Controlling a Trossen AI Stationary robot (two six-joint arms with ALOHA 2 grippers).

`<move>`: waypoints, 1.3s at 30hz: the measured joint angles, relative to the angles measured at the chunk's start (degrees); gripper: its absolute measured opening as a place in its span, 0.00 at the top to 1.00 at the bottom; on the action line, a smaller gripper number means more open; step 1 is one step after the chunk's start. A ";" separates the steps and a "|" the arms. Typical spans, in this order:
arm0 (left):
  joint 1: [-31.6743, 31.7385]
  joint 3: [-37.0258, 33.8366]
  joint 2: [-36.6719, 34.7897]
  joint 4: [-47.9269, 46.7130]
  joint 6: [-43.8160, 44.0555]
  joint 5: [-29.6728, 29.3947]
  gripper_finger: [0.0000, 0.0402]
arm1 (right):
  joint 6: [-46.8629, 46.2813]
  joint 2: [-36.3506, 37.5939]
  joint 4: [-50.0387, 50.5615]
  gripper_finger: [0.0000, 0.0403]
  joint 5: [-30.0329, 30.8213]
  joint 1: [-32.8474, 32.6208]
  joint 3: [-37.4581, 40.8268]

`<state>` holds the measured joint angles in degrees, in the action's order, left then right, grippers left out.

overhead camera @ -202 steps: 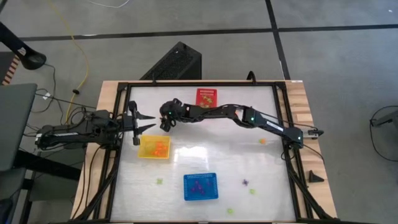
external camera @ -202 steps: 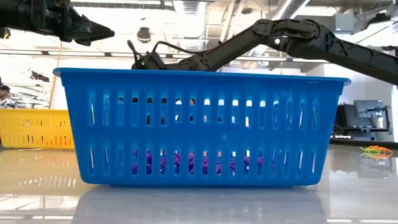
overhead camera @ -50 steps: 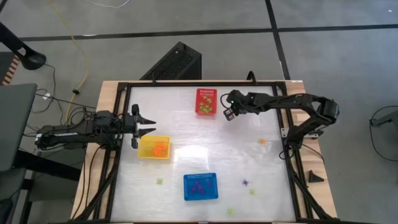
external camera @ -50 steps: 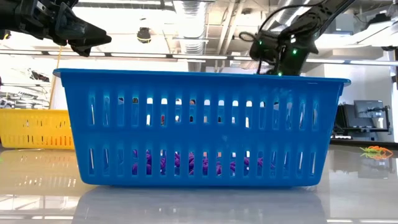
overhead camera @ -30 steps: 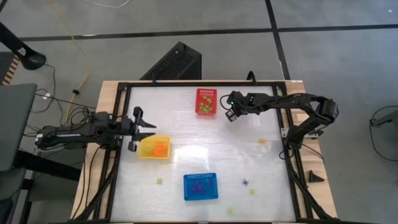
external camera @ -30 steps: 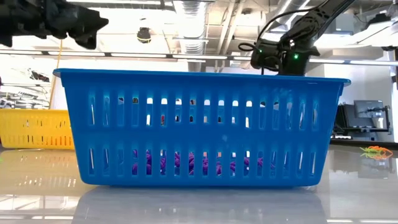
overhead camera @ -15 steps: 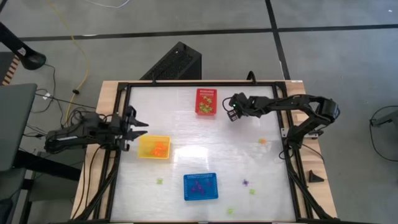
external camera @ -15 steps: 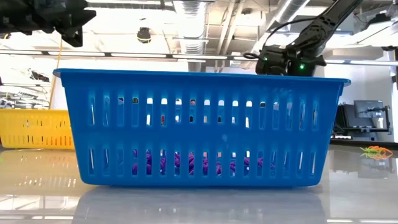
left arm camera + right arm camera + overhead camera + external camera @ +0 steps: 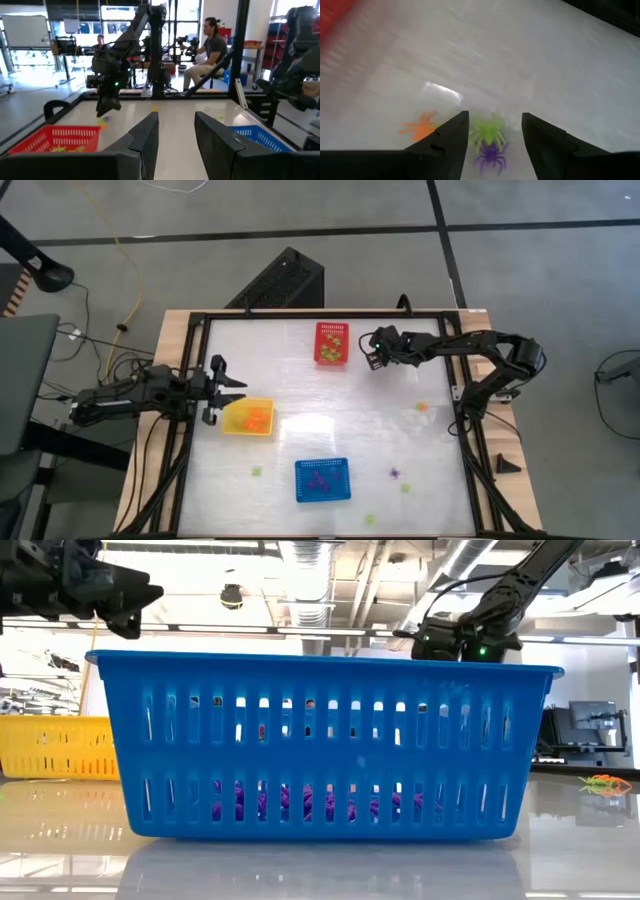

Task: Sort Halloween decoration
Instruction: Put the green spider toy into the red basket

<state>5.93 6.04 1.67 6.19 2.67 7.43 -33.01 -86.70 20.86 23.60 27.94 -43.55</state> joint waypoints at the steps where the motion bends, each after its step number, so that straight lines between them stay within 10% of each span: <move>1: -0.02 -0.21 0.00 -0.01 -0.02 -0.39 0.71 | -0.02 -0.02 0.38 0.45 -0.03 0.00 0.00; 14: 0.01 -0.52 -0.04 -0.23 0.14 -1.91 0.71 | -1.67 -7.75 -1.37 0.49 0.33 -0.22 -0.31; 29: 0.01 -0.52 -0.04 -0.30 0.16 -1.83 0.71 | -2.35 -7.43 -0.72 0.95 0.38 -1.05 -0.15; 39: 0.00 -0.52 -0.04 -0.43 -0.12 -2.24 0.71 | -0.83 0.59 2.22 0.92 0.32 -1.69 0.07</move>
<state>5.93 5.52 1.63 5.76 2.55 5.19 -33.85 -86.11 23.08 23.92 26.26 -43.48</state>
